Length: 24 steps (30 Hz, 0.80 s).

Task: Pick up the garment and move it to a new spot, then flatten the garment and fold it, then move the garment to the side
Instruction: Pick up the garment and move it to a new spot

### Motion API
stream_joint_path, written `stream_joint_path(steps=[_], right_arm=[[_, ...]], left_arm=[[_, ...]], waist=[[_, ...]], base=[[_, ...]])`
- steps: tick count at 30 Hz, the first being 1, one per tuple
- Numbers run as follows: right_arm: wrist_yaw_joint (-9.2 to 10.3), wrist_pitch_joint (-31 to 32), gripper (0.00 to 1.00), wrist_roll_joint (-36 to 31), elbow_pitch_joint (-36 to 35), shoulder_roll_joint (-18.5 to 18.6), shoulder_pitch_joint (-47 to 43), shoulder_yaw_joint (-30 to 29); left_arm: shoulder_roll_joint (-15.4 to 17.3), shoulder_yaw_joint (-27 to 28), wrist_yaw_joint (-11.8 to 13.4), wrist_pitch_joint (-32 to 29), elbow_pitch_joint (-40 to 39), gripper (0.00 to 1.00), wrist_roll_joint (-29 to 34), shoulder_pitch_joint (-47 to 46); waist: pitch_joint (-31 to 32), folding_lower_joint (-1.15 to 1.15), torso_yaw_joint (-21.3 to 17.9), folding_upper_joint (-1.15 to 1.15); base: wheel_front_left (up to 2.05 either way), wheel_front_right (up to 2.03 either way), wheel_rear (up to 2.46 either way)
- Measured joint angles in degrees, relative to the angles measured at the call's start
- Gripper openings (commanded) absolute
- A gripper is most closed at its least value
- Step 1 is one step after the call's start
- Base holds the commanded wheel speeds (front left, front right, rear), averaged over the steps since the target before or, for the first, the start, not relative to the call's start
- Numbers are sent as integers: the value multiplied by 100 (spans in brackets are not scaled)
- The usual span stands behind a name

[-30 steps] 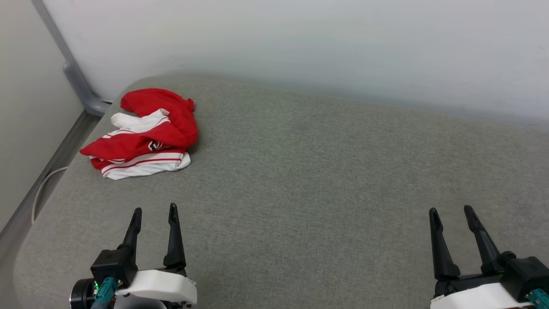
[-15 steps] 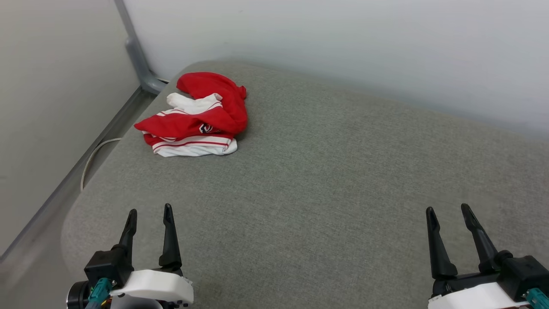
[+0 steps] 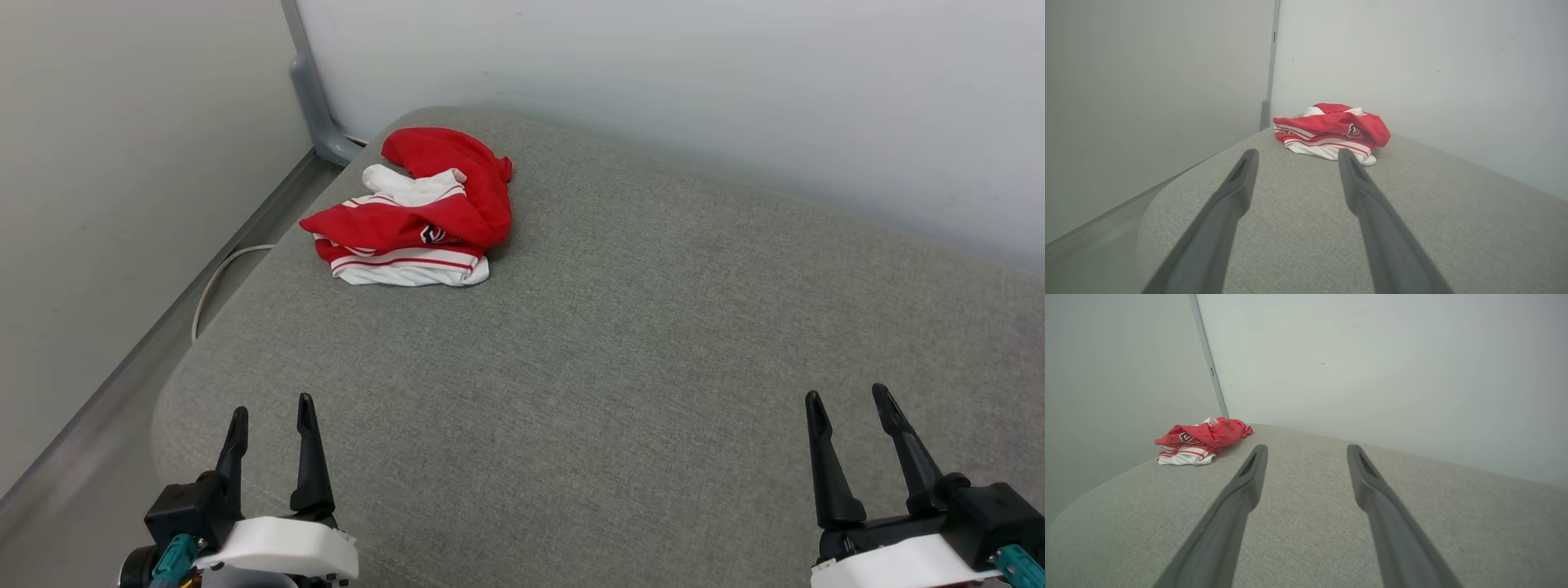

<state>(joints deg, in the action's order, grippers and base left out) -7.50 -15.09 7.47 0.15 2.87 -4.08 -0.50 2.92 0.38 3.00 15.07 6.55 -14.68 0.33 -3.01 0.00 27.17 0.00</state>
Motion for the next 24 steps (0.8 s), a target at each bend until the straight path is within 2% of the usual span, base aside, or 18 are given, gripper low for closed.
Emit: stream_joint_path(steps=[6,13,19,24], right_arm=[[-1,0,100,-53,-5,0,35,40],[-1,0,100,-246,-105,1,209,54],[0,0,100,-470,-261,0,426,-13],[-1,0,100,-658,-411,0,656,-47]], left_arm=[[-1,79,-88,0,70,100,-11,-80],[41,581,-538,0,191,100,241,-972],[448,1107,-860,0,490,100,198,-2251],[702,1138,-966,0,655,100,224,-3177]], waist=[[-54,0,-70,0],[-270,0,-286,0],[-676,0,-505,0],[-1102,0,-681,0]], base=[[0,0,0],[0,0,0],[0,0,0],[0,0,0]])
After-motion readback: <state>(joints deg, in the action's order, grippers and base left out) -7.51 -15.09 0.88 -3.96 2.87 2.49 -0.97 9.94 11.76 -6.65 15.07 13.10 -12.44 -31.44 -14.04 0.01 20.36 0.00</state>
